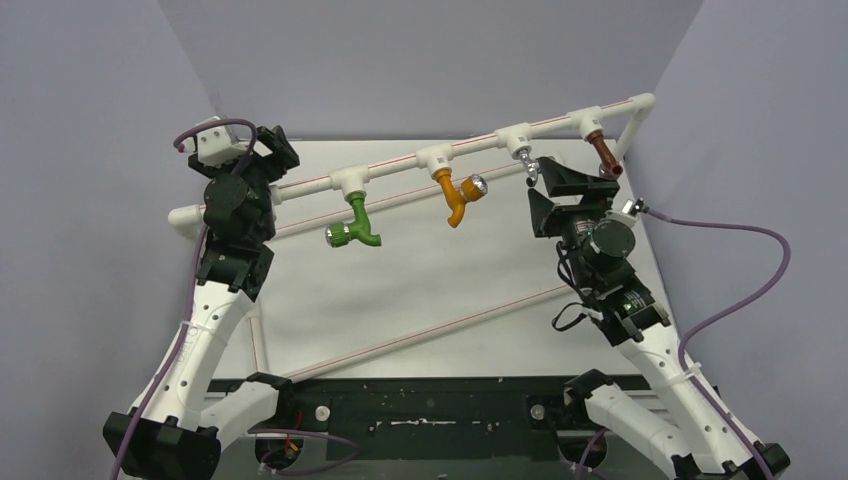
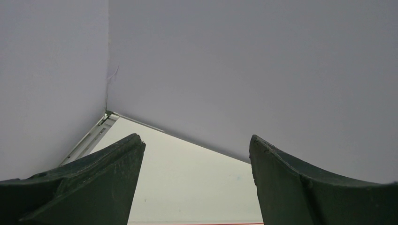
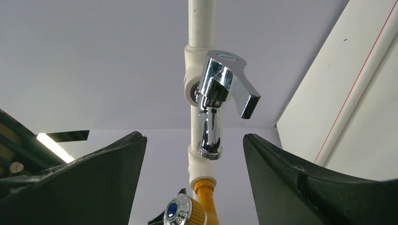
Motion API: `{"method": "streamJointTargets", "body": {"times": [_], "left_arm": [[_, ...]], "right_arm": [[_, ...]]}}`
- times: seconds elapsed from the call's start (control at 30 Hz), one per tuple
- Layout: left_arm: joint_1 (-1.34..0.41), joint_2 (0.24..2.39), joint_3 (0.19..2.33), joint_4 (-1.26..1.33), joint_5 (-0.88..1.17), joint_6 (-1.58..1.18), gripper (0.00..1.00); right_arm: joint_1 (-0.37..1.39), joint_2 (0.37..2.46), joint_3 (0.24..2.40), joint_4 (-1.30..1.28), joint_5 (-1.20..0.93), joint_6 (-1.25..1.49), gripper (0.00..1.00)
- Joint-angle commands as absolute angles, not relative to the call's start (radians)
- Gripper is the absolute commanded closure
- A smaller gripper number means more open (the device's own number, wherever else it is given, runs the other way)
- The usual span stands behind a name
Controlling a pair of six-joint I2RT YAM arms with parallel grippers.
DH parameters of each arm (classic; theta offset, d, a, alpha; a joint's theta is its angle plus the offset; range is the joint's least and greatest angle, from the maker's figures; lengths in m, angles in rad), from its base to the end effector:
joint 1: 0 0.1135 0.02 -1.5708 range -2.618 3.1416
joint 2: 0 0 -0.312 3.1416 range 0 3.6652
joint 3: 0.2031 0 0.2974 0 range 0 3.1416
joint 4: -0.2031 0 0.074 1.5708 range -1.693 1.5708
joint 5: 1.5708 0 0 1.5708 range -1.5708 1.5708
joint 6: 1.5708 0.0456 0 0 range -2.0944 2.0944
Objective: Install the water faucets
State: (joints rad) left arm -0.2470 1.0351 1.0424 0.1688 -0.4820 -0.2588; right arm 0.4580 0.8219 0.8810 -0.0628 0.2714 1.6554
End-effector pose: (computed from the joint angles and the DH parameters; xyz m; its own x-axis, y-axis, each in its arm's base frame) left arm 0.2614 -0.0441 0.4639 0.2220 -0.2898 -0.9310 -0.1749 0.9275 -0.3305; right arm 0.1962 0.0831 0.4187 -0.1846 0.9793 0.0835 0.0190 -0.0814 0.9965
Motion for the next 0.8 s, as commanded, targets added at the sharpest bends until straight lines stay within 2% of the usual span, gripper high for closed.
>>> {"method": "streamJointTargets", "body": {"times": [0.0, 0.23, 0.6, 0.77], "left_arm": [[-0.269, 1.066, 0.942, -0.167, -0.497, -0.267, 0.2], [-0.268, 1.068, 0.942, -0.167, -0.495, -0.268, 0.2], [-0.268, 1.072, 0.941, -0.165, -0.49, -0.271, 0.2], [-0.268, 1.072, 0.941, -0.164, -0.492, -0.272, 0.2]], "right_arm": [[0.453, 0.736, 0.891, -0.1, 0.267, 1.495, 0.23], [0.45, 0.639, 0.896, -0.099, 0.282, 1.188, 0.23], [0.451, 0.656, 1.0, -0.018, 0.12, 0.366, 0.23], [0.45, 0.663, 0.985, 0.034, -0.02, -0.001, 0.19]]}}
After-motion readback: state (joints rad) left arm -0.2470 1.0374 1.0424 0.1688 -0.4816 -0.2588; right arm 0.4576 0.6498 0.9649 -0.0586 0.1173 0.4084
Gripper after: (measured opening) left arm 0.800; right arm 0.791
